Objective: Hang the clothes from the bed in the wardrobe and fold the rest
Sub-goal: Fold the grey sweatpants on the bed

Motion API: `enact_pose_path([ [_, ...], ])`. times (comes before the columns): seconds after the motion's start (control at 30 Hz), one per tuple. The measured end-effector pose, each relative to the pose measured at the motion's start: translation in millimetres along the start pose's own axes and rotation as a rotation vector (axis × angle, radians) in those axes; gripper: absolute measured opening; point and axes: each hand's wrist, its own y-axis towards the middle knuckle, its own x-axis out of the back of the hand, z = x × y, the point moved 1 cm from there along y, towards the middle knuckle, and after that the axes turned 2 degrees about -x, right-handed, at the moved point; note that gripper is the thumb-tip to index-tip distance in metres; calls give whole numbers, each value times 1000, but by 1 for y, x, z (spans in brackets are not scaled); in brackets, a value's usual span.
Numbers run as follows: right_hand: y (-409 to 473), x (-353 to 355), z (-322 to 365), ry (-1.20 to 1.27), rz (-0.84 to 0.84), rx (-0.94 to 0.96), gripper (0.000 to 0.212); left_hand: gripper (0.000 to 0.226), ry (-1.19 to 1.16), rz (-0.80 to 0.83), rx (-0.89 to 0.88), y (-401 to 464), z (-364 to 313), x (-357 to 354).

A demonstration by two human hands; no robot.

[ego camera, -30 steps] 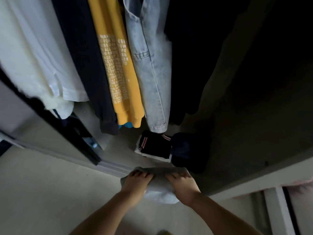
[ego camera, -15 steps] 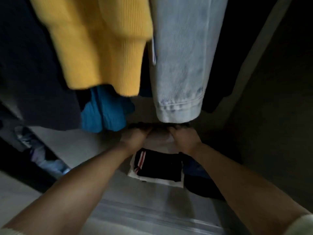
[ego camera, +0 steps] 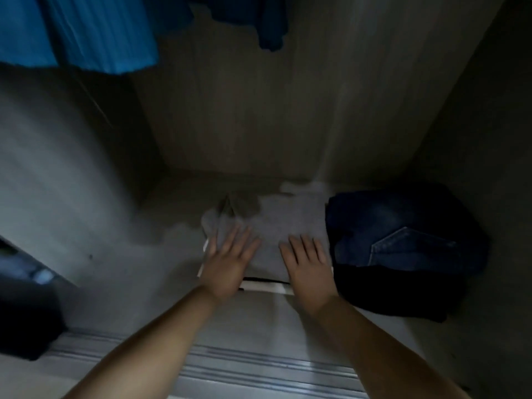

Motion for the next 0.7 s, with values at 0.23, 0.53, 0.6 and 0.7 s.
enact_pose_path([
  [0.23,-12,39,-5,-82,200,61,83,101,65,238,18,-10,-8,37],
  [0.53,-86,219,-14,-6,365,-48,65,78,-46,208,-206,-55,-55,219],
  [0.6,-104,261,-16,8,415,-75,64,73,-112,305,-212,-69,-67,269],
  [0.7,-131,323,-16,23,483,-106,61,71,-165,343,-229,-91,-81,333],
])
